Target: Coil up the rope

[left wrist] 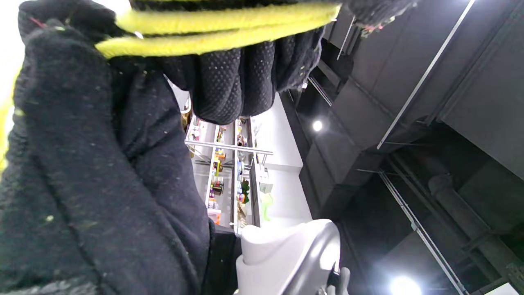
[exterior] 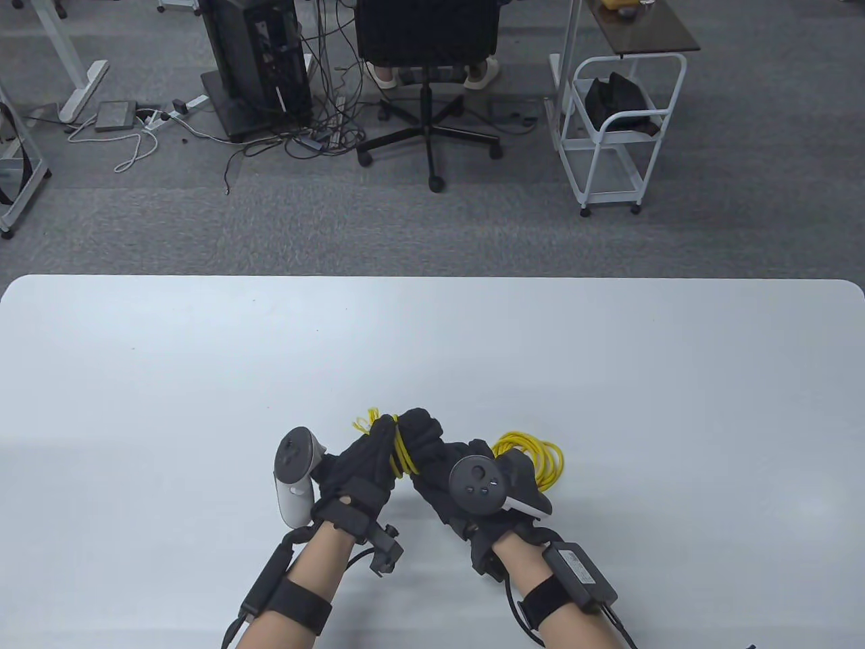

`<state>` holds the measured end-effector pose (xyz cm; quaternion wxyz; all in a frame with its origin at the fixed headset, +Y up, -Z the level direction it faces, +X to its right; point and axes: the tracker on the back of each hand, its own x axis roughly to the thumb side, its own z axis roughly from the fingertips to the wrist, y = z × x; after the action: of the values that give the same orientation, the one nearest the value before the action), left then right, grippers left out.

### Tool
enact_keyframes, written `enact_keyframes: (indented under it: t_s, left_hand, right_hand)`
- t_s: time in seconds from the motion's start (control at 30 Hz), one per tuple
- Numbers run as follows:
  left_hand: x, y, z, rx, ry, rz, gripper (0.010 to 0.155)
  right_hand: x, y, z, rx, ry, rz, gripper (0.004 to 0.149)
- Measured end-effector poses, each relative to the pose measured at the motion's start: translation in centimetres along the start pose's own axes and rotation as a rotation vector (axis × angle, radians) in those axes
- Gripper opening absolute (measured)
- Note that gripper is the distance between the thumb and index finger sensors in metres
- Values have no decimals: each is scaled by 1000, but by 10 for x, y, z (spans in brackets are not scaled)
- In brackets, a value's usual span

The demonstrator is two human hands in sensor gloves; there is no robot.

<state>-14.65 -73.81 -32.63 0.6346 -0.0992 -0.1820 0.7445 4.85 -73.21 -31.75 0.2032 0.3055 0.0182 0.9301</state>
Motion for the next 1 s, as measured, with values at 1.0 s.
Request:
enact_keyframes:
  t_s: [1.0]
  left_hand:
    - [-11, -24, -10, -303, 234, -288, 67]
  right_hand:
    - [-45, -39, 12, -180, 167, -205, 39]
